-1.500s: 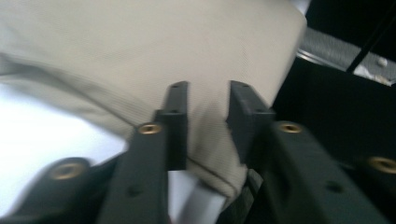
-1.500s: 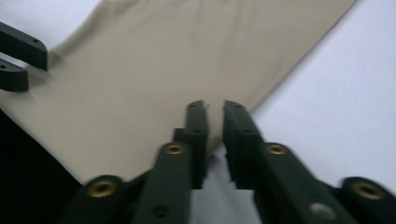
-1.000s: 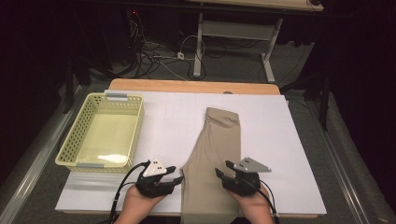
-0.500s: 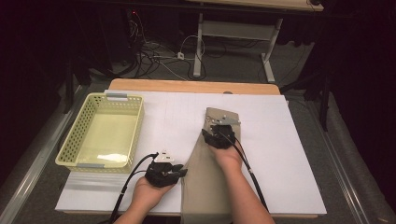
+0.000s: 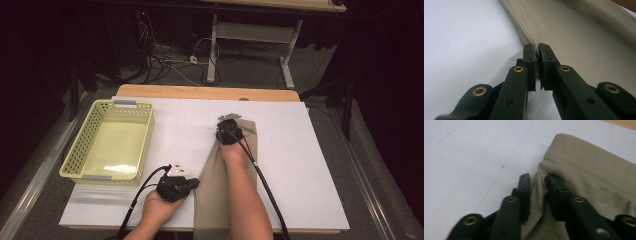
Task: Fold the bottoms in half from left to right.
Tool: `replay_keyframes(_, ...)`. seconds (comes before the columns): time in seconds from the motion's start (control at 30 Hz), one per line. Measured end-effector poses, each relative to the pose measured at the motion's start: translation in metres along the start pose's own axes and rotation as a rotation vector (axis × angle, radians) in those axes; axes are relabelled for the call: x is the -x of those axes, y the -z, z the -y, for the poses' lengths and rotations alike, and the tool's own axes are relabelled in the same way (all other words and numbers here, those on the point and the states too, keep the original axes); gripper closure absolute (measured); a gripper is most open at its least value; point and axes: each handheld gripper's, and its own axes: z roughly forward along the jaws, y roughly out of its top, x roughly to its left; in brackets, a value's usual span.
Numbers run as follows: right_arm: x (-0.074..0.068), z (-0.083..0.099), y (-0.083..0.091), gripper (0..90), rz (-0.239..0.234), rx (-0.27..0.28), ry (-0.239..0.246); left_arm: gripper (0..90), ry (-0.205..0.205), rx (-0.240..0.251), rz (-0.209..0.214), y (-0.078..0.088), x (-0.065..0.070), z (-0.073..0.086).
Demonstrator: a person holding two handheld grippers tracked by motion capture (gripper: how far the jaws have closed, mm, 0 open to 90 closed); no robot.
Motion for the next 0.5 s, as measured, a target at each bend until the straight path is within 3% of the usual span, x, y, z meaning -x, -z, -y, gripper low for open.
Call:
replay_keyframes(0.1, 0.001, 0.001, 0.0, 86.4, 0.008, 0.002, 0.004, 82.8, -0.025, 0.003, -0.011, 0.0, 0.003, 0.001)
replay_keyframes(0.3, 0.001, 0.0, 0.001, 88.3, 0.002, 0.007, 0.021, 83.5, -0.039, 0.008, -0.02, 0.002, 0.005, 0.001)
replay_keyframes(0.4, 0.001, -0.003, 0.003, 88.3, -0.043, 0.023, -0.005, 83.5, -0.058, 0.005, -0.036, 0.007, 0.005, 0.005)
replay_keyframes(0.5, -0.009, -0.01, 0.005, 88.3, -0.078, 0.048, -0.003, 83.5, -0.038, 0.014, -0.043, 0.018, 0.0, 0.011)
